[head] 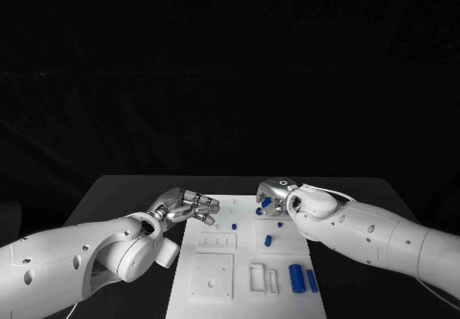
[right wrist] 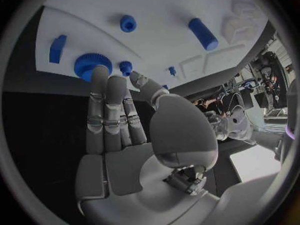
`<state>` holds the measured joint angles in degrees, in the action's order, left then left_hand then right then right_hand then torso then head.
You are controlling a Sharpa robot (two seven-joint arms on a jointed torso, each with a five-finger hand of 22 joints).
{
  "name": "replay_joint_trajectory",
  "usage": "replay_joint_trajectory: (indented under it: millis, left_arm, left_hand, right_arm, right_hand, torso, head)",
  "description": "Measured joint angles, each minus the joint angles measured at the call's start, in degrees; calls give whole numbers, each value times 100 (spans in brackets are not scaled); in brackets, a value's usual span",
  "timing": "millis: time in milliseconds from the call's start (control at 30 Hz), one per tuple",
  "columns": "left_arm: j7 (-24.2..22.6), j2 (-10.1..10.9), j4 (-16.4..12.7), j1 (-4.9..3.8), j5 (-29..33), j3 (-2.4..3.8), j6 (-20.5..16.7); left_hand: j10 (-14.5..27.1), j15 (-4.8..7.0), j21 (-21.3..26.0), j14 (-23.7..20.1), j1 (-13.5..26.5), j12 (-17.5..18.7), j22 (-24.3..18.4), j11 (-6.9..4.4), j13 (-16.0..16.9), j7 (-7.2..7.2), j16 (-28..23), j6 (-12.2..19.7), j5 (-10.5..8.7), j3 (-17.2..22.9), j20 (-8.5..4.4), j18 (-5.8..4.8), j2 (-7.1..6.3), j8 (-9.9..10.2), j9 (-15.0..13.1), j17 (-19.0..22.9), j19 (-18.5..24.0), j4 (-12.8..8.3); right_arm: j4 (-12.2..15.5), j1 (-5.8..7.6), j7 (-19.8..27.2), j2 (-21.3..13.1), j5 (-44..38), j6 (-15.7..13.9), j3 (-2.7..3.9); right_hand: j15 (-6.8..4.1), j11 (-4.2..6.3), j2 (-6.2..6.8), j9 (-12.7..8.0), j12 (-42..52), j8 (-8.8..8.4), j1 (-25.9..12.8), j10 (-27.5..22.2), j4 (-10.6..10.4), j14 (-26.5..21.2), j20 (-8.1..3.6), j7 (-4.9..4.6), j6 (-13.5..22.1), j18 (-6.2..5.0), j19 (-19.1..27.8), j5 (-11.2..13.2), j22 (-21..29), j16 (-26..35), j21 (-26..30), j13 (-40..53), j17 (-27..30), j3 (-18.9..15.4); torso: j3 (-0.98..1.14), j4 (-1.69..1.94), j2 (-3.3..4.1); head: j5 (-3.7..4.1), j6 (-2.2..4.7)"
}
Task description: Assemble the parts on the task board
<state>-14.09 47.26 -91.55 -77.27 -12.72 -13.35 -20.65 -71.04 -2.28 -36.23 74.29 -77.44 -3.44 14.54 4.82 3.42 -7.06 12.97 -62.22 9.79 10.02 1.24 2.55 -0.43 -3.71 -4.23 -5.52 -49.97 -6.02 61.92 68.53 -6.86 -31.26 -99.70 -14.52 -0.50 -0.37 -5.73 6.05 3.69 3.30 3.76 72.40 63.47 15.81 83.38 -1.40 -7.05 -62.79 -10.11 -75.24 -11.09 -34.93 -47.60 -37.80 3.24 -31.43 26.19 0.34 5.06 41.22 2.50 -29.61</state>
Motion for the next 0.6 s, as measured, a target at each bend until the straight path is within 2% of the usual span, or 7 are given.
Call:
replay_joint_trajectory:
  millis: [367, 600]
  left_arm:
    - [15, 19, -26, -15, -29, 6, 28]
    - [23, 22, -28, -25, -42, 9, 37]
  left_hand:
    - [0, 0, 24, 0, -1, 0, -22, 0, 0, 0, 0, 0, 0, 20, 0, 0, 0, 0, 0, 6, 0, 20]
    - [0, 1, 24, 1, 9, 0, -33, 0, -1, 0, -13, 0, 0, 27, 2, 0, -9, 0, -1, 8, -3, 27]
  right_arm:
    - [-98, -45, -32, 48, -83, 12, -1]
    - [-98, -57, -32, 53, -95, 15, -1]
  right_hand:
    - [-14, 52, 12, 0, 0, 0, -34, 94, -7, -13, -13, 48, -49, 50, -53, 47, -273, -88, 105, 0, 0, 136]
    - [-21, 106, -31, 0, 0, 0, -107, 312, -26, -21, -57, 26, -128, 89, -98, 116, -444, -126, 110, 7, 9, 247]
  torso:
    - [-1, 46, 98]
    - [-1, 54, 130]
  head:
    - [37, 21]
    - [44, 21]
